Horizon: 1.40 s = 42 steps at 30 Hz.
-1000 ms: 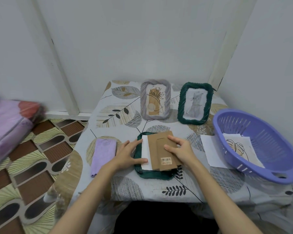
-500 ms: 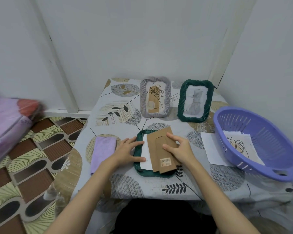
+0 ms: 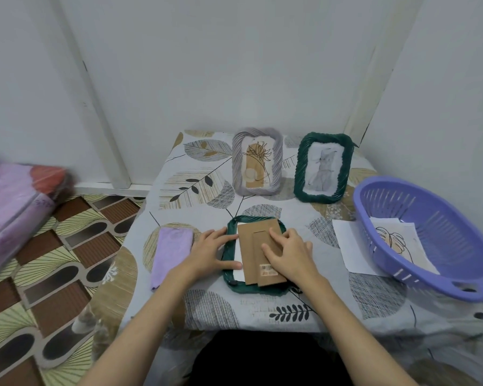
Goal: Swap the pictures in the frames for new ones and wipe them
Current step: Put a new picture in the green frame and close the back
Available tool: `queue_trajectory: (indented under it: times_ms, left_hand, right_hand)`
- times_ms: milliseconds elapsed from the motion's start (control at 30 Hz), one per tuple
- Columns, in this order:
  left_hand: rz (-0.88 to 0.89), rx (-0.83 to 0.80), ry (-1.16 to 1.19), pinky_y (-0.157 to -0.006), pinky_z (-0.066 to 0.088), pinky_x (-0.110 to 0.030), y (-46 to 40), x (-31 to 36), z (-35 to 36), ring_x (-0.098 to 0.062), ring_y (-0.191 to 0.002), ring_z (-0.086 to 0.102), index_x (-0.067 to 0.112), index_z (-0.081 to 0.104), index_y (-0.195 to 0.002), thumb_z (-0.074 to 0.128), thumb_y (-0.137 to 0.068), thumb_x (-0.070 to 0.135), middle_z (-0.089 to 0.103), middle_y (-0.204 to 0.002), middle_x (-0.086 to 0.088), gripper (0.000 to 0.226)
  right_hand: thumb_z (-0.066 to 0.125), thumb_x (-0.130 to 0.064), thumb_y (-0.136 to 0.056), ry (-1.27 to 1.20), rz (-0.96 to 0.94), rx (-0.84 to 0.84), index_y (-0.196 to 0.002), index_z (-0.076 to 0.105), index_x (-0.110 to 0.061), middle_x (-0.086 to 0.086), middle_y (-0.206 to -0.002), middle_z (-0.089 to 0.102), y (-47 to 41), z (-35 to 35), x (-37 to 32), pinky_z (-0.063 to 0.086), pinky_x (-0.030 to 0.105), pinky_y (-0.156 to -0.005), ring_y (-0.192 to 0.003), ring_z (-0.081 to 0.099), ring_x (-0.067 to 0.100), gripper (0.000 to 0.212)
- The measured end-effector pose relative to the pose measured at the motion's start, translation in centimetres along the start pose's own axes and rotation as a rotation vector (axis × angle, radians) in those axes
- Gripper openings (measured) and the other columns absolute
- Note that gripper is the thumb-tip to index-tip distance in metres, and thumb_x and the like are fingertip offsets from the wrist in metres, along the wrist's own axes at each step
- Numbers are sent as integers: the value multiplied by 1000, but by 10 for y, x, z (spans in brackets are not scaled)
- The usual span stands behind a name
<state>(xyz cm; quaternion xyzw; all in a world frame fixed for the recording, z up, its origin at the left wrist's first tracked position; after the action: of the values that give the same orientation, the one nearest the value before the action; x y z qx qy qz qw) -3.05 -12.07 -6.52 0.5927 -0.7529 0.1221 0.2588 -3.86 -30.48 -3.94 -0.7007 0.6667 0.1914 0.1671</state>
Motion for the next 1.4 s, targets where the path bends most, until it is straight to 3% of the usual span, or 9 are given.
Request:
queue_trajectory:
  times_ms: [233,333,467,600,767,933,1200,1400]
  left_hand:
    - [5,11,-30,-112,15,-37,0,2,-3,-23,-140,14,36,35,-140,70,-71,54,20,-155,4,79]
    - [-2,18,-20,-111,15,-37,2,2,-2,-23,-140,15,37,37,-139,69,-63,64,22,-154,5,87]
    - [3,48,-36,-114,16,-40,4,6,6,-23,-138,16,35,36,-139,68,-67,61,25,-152,5,83]
    - [-20,59,-69,-113,19,-42,5,9,8,-22,-134,20,29,26,-144,67,-66,65,28,-148,5,95]
    - [-44,13,-53,-112,18,-41,2,8,7,-23,-132,19,34,32,-142,52,-49,81,27,-146,1,106]
    - [-45,6,-38,-112,18,-41,-3,6,3,-24,-132,20,36,35,-140,67,-68,62,27,-145,-1,82]
    - [-40,22,-30,-112,16,-40,1,6,4,-23,-132,18,37,36,-139,69,-67,60,25,-146,-1,82]
    - [-54,1,1,-112,15,-40,3,9,3,-22,-134,16,34,36,-140,70,-68,57,25,-147,1,83]
  right_hand:
    - [43,-71,-77,226,36,-43,-132,47,-27,5,-115,39,-1,2,-12,29,42,-96,-110,45,28,71]
    - [45,-72,-75,279,67,-65,-129,48,-24,8,-118,42,0,0,-15,27,43,-97,-113,45,30,72]
    - [51,-67,-73,244,101,-75,-122,54,-19,9,-115,45,0,-1,-7,33,41,-96,-111,45,30,69]
    - [57,-63,-68,129,128,-65,-113,58,-17,8,-108,44,1,-5,2,42,39,-92,-107,44,29,64]
    - [60,-59,-64,44,162,-53,-111,56,-17,8,-107,42,1,-8,2,44,39,-91,-105,44,29,63]
    - [59,-58,-67,57,150,-39,-123,52,-20,10,-112,41,2,-8,-4,42,38,-92,-108,45,31,68]
    - [57,-62,-67,89,177,-18,-116,55,-18,11,-111,44,2,-4,-9,41,38,-90,-105,46,32,66]
    - [57,-68,-69,73,178,-60,-122,53,-18,12,-117,44,4,-6,-7,40,39,-94,-113,45,30,73]
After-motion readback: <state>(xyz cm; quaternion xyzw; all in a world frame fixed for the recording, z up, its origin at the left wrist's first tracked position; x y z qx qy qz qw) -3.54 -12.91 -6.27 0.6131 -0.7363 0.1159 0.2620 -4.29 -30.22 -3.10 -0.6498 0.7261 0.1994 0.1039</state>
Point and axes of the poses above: each hand's wrist, its own y-axis away from the middle knuckle, its own z-axis out of the palm, x = y × z, the point moved 8 cm from there along -y, towards the middle knuckle
